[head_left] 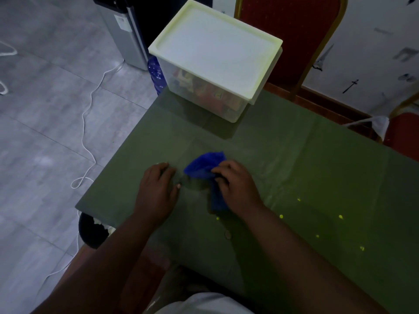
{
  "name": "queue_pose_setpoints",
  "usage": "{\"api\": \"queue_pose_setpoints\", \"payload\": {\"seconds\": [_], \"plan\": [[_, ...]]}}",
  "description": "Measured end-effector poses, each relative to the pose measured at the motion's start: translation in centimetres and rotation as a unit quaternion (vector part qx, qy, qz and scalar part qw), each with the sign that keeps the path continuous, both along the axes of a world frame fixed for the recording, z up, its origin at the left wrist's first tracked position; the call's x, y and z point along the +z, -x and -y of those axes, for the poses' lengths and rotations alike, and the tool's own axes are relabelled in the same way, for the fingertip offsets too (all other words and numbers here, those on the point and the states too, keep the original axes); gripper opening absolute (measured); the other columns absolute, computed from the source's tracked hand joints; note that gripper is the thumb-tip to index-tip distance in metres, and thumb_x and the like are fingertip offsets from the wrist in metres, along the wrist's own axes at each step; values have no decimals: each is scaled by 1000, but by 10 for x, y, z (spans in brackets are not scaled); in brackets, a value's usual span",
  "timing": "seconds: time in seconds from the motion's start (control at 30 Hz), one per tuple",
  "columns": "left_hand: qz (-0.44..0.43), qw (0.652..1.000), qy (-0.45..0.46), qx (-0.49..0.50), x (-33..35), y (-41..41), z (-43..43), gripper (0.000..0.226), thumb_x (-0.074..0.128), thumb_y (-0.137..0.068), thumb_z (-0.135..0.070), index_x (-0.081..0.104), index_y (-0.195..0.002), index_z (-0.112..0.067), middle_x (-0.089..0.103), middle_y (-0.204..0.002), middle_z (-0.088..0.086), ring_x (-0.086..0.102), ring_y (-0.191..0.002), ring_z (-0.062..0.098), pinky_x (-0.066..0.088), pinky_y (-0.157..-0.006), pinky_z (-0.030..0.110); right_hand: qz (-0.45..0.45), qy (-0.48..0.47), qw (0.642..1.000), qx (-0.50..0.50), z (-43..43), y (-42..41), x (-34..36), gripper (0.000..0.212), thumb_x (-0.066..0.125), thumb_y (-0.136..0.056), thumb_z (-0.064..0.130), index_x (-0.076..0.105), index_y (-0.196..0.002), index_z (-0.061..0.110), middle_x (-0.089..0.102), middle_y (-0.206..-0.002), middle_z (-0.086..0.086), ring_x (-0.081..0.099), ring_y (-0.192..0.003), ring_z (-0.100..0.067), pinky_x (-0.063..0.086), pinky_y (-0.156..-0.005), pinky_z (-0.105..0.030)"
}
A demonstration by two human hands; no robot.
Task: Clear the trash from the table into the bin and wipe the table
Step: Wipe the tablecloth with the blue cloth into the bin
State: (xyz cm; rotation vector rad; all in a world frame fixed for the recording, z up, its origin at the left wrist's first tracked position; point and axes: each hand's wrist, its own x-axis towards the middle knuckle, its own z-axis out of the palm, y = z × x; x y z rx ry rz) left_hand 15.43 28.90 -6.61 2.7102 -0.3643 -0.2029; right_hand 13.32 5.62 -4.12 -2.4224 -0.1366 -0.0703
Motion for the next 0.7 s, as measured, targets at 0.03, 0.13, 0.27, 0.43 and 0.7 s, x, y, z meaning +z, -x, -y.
{"api": "queue_pose_setpoints", "payload": {"seconds": [0.03, 0.13, 0.27, 0.43, 0.7], "plan": [[-1, 1000, -1, 3, 0, 1, -2, 46, 58, -84, -32, 61, -121, -4, 56, -125, 19, 50, -117, 36, 38, -103, 42, 4, -27, 999, -20, 3, -6, 5, 22, 67, -80, -1, 70, -100, 6, 64, -102, -11, 60, -96, -25, 47, -88, -29], [-2, 1000, -7, 4, 1, 3, -6, 47, 60, -84, -30, 61, -122, -2, 55, -126, 20, 51, -117, 37, 40, -102, 43, 11, -70, 994, -79, 29, -12, 26, 20, 68, -83, 3, 69, -101, 11, 62, -102, -3, 58, -93, -8, 41, -85, -9], [5, 1000, -10, 9, 0, 9, -10, 46, 60, -83, -29, 61, -121, -1, 56, -126, 21, 51, -116, 39, 40, -102, 44, -25, -26, 992, -118, 73, 12, 44, 19, 70, -84, 8, 69, -102, 14, 61, -104, 1, 55, -92, -4, 38, -80, -4], [1, 999, -7, 39, -4, 25, -16, 47, 58, -83, -32, 61, -121, -3, 55, -127, 20, 50, -118, 38, 40, -103, 45, -61, 83, 990, -95, 71, 85, 31, 22, 72, -78, 0, 69, -97, 8, 62, -99, -9, 62, -90, -26, 44, -80, -27], [-9, 998, 5, 60, -7, 43, -23, 48, 53, -86, -36, 60, -122, -3, 54, -127, 19, 51, -118, 37, 40, -103, 45, -30, 83, 996, -32, -30, 84, 9, 14, 67, -80, 6, 68, -94, 8, 61, -98, -11, 61, -88, -30, 53, -72, -37]]}}
